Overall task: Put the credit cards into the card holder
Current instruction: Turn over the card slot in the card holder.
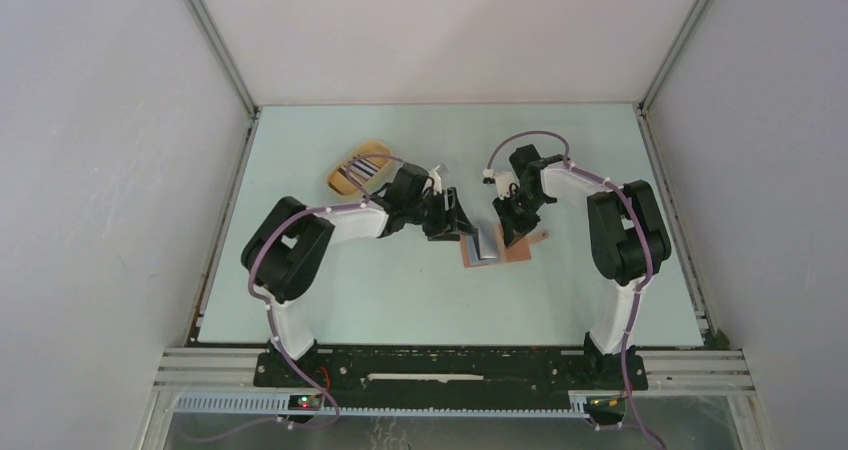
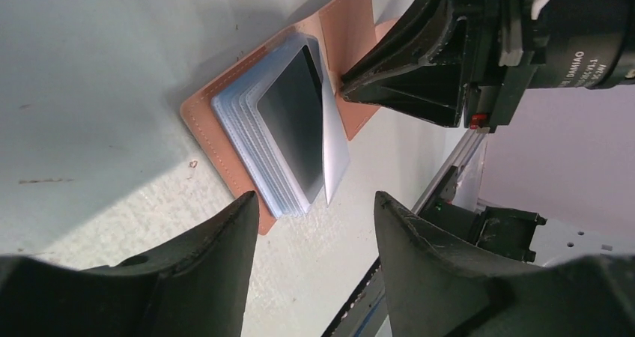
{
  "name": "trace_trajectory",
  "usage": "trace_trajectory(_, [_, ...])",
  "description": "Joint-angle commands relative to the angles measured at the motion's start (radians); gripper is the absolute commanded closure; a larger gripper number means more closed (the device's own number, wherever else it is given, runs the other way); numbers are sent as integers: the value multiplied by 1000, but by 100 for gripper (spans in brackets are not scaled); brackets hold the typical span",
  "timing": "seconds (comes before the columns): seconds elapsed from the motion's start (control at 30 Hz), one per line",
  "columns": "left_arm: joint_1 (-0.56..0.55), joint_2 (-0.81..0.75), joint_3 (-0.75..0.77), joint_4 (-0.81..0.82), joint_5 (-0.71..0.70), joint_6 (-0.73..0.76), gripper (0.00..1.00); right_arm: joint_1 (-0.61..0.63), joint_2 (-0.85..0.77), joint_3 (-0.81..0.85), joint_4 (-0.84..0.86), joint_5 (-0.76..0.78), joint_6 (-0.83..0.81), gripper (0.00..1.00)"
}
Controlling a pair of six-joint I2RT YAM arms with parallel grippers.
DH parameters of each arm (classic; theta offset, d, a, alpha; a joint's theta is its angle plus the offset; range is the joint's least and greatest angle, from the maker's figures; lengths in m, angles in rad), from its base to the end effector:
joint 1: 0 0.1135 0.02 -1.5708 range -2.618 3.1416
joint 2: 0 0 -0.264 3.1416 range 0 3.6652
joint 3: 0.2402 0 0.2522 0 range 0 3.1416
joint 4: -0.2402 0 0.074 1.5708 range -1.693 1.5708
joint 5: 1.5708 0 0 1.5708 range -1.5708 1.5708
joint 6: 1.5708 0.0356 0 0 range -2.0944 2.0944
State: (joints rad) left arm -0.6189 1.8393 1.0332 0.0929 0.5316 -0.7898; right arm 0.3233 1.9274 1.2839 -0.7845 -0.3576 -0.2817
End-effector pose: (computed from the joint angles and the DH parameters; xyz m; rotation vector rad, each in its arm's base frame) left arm 0.3007 -0.2364 0.1643 0.0974 2.5372 -1.2686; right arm 0.3368 0.1260 0.1557 -0.9182 2.8138 0.5392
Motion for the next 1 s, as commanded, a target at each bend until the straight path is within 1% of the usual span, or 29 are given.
trace_trajectory(0.0, [-4, 41, 67, 14, 77, -43, 37, 5, 27, 20, -2, -5, 9, 79])
trace_trajectory(0.17, [-8, 70, 63, 39, 95, -69, 37, 5, 29, 23, -6, -21, 15, 79])
trace_trajectory(0.33, [-14, 76, 59, 48, 99, -80, 38, 5, 36, 29, -11, -19, 19, 79])
trace_trajectory(0.57, [-14, 83, 54, 78, 94, -109, 39, 8, 53, 46, -27, -53, 36, 79])
trace_trajectory(0.97, [-15, 129, 68, 85, 103, -144, 41, 10, 60, 49, -29, -84, 67, 77])
